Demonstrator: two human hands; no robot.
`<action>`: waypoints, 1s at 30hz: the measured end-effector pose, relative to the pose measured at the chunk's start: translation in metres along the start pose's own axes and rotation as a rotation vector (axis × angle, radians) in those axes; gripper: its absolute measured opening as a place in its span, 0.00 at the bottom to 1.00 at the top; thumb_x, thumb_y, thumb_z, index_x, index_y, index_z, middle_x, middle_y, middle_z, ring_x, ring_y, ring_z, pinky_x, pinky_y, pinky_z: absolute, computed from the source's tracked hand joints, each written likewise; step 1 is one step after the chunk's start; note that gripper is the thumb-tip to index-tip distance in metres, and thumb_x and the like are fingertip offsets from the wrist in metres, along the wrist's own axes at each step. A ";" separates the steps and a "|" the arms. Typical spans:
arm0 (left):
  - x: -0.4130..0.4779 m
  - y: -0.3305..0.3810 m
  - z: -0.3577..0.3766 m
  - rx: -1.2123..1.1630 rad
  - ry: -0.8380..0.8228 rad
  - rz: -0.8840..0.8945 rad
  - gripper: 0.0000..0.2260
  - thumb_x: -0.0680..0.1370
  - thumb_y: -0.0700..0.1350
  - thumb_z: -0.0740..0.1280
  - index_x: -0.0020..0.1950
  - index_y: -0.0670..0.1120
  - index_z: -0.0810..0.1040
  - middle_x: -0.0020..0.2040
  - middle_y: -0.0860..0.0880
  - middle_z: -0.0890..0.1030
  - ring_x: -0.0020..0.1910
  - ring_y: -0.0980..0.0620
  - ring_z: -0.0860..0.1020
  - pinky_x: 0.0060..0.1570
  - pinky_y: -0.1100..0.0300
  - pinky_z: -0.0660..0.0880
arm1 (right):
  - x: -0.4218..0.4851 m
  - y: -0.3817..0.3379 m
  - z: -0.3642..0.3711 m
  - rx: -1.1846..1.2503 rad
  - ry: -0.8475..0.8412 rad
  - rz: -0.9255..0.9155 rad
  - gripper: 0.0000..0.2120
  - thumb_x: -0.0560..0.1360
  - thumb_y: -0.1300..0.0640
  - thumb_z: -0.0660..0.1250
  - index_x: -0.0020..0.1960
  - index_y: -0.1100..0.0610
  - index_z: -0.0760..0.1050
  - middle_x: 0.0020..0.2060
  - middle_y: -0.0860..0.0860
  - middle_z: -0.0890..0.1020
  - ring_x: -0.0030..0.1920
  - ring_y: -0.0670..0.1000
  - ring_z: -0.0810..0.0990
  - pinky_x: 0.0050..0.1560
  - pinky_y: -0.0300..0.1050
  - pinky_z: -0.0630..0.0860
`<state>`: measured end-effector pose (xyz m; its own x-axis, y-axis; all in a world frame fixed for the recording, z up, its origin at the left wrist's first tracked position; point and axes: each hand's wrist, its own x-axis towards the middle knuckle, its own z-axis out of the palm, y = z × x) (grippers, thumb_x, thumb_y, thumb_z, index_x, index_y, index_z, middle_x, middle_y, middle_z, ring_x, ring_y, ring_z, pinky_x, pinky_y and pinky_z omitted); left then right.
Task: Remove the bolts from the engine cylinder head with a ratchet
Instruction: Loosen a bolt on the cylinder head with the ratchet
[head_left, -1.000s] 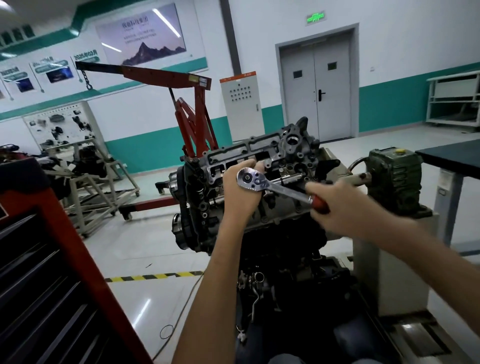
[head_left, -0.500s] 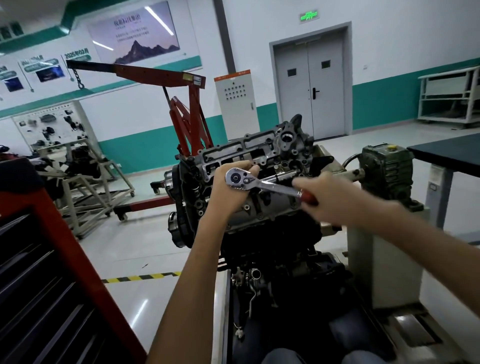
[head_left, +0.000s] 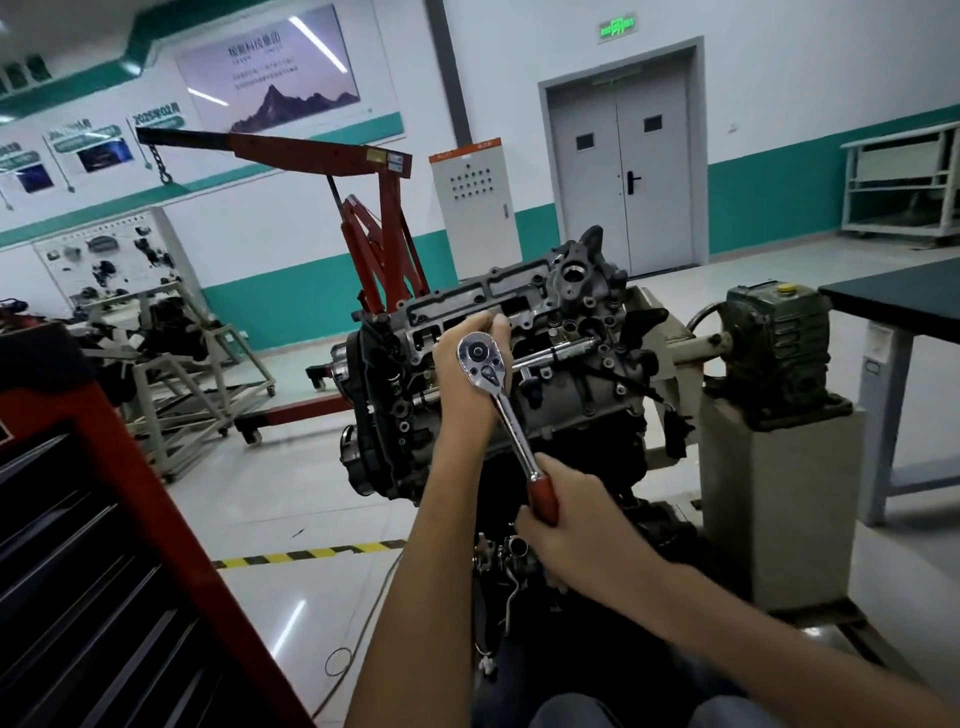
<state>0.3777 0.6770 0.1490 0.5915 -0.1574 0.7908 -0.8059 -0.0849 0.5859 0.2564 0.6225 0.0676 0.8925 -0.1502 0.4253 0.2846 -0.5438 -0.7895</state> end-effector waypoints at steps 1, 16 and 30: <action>0.001 -0.001 -0.004 0.001 -0.059 0.004 0.20 0.79 0.35 0.64 0.28 0.45 0.65 0.25 0.54 0.63 0.23 0.61 0.63 0.27 0.68 0.59 | 0.006 0.002 -0.015 -0.096 -0.019 -0.032 0.05 0.70 0.63 0.64 0.41 0.58 0.68 0.28 0.54 0.72 0.24 0.52 0.71 0.25 0.41 0.69; 0.003 0.004 0.005 -0.056 -0.031 -0.003 0.18 0.79 0.36 0.64 0.31 0.30 0.68 0.27 0.44 0.64 0.28 0.53 0.62 0.30 0.58 0.58 | 0.011 0.015 -0.036 -0.168 0.084 -0.084 0.10 0.70 0.63 0.65 0.36 0.54 0.65 0.24 0.47 0.70 0.21 0.45 0.68 0.24 0.37 0.66; 0.012 -0.002 -0.017 0.042 -0.307 0.025 0.09 0.71 0.39 0.64 0.30 0.41 0.71 0.29 0.45 0.70 0.33 0.52 0.66 0.34 0.56 0.64 | 0.074 -0.007 -0.135 -0.888 -0.020 -0.349 0.04 0.71 0.60 0.64 0.45 0.53 0.71 0.26 0.43 0.72 0.27 0.38 0.71 0.28 0.33 0.66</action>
<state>0.3865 0.6916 0.1600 0.5414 -0.4493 0.7106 -0.8243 -0.1172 0.5539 0.2734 0.5040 0.1639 0.8155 0.1491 0.5592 0.1741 -0.9847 0.0086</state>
